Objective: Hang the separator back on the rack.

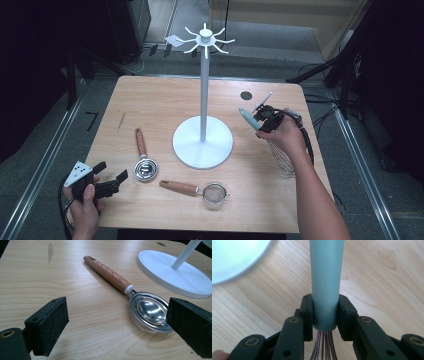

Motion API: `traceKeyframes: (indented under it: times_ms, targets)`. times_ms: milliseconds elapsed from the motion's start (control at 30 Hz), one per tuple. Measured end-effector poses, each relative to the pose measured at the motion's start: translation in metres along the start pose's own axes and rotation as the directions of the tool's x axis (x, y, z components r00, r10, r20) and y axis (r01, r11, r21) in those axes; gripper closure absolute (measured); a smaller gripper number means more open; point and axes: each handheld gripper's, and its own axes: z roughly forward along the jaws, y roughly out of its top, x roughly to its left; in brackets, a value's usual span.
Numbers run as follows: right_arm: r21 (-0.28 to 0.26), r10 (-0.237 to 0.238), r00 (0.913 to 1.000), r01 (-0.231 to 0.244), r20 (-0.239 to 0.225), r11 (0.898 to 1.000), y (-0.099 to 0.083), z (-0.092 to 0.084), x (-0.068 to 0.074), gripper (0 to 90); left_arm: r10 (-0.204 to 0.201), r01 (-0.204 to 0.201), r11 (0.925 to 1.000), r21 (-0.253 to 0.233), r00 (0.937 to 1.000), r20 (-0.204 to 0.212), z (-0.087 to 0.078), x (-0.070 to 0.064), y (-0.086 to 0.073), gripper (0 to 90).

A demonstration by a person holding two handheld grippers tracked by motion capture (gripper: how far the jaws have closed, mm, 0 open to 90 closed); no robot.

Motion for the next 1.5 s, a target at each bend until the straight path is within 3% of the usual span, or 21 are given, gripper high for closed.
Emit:
traceKeyframes:
  times_ms: [300, 367, 467, 500, 667, 833, 867, 900, 1167, 1267, 1500]
  targets:
    - [-0.112, 0.000, 0.9995, -0.003, -0.032, 0.994, -0.008, -0.017, 0.006, 71.5, 0.000, 0.000, 1.0000, 0.000, 1.0000, -0.001, 0.000, 0.000, 0.000, 5.0]
    - [-0.163, 0.005, 0.9985, -0.014, -0.055, 0.986, -0.012, -0.023, 0.008, 71.5, 0.000, 0.000, 1.0000, -0.001, 1.0000, -0.001, 0.000, 0.000, 0.000, 5.0]
    - [-0.190, -0.001, 0.9978, -0.012, -0.067, 0.982, -0.015, -0.028, 0.010, 71.5, 0.000, 0.000, 1.0000, 0.000, 1.0000, -0.001, 0.000, 0.000, 0.000, 5.1]
    - [-0.230, -0.009, 0.9972, -0.009, -0.074, 0.973, -0.017, -0.032, 0.012, 71.5, 0.000, 0.000, 1.0000, 0.000, 1.0000, -0.002, 0.000, 0.000, 0.000, 5.0]
    - [-0.310, -0.019, 0.9968, -0.006, -0.078, 0.951, -0.022, -0.043, 0.022, 71.5, 0.001, -0.001, 1.0000, 0.000, 1.0000, -0.002, 0.000, 0.000, 0.000, 5.0]
    - [-0.396, -0.031, 0.9951, -0.009, -0.094, 0.918, -0.025, -0.056, 0.032, 71.5, 0.000, 0.000, 1.0000, -0.001, 1.0000, -0.003, 0.000, 0.000, 0.000, 5.0]
    - [-0.396, -0.031, 0.9951, -0.009, -0.094, 0.918, -0.025, -0.056, 0.032, 71.5, 0.000, 0.000, 1.0000, -0.001, 1.0000, -0.003, 0.000, 0.000, 0.000, 5.0]
    - [-0.429, -0.030, 0.9941, -0.017, -0.104, 0.903, -0.026, -0.061, 0.035, 71.5, 0.000, 0.000, 1.0000, -0.001, 1.0000, -0.003, 0.000, 0.000, 0.000, 5.0]
    - [-0.552, -0.050, 0.9904, -0.030, -0.129, 0.834, -0.027, -0.077, 0.053, 71.5, -0.001, 0.001, 1.0000, -0.001, 1.0000, -0.003, 0.000, 0.000, 0.000, 5.0]
    - [-0.598, -0.056, 0.9902, -0.033, -0.128, 0.800, -0.026, -0.081, 0.058, 71.5, -0.004, 0.004, 1.0000, -0.003, 1.0000, -0.002, 0.000, 0.000, 0.000, 5.1]
    - [-0.668, -0.067, 0.9858, -0.054, -0.154, 0.742, -0.024, -0.091, 0.068, 71.5, -0.002, 0.002, 1.0000, -0.003, 1.0000, -0.002, 0.000, 0.000, 0.000, 5.0]
